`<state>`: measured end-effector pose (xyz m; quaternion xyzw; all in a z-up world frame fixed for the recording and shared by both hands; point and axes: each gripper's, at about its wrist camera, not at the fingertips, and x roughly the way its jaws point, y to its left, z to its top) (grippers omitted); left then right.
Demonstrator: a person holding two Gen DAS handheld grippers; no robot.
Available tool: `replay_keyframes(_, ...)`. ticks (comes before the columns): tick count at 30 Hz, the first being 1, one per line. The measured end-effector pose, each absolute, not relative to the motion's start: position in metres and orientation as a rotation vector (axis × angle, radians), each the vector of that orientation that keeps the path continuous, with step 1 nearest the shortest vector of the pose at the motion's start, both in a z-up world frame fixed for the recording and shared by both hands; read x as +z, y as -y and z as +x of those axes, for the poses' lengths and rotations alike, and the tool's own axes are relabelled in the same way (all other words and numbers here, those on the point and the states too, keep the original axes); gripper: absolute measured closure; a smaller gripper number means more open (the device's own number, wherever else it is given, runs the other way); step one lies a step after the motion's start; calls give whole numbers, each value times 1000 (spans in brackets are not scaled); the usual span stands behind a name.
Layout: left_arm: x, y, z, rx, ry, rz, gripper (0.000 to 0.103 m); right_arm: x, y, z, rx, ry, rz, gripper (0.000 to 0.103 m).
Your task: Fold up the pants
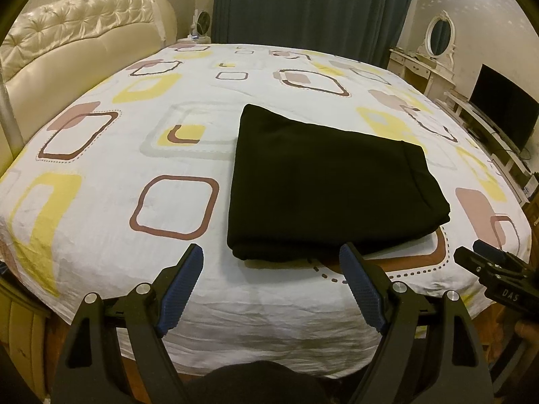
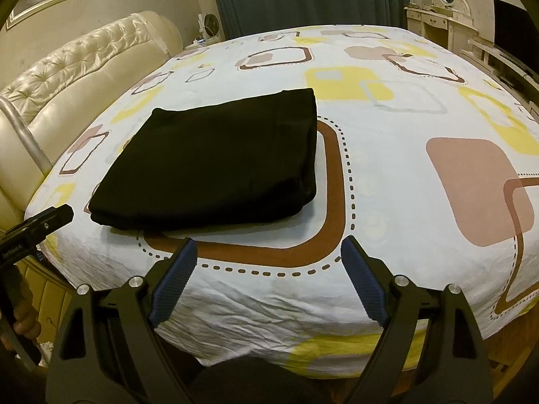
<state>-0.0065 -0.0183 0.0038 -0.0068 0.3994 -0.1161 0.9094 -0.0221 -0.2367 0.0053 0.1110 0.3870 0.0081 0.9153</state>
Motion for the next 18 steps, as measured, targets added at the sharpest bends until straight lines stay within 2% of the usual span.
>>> replay_keyframes(18,4,23,-9,-235,-798,24,21,1,243,-20,6,-800,243,16)
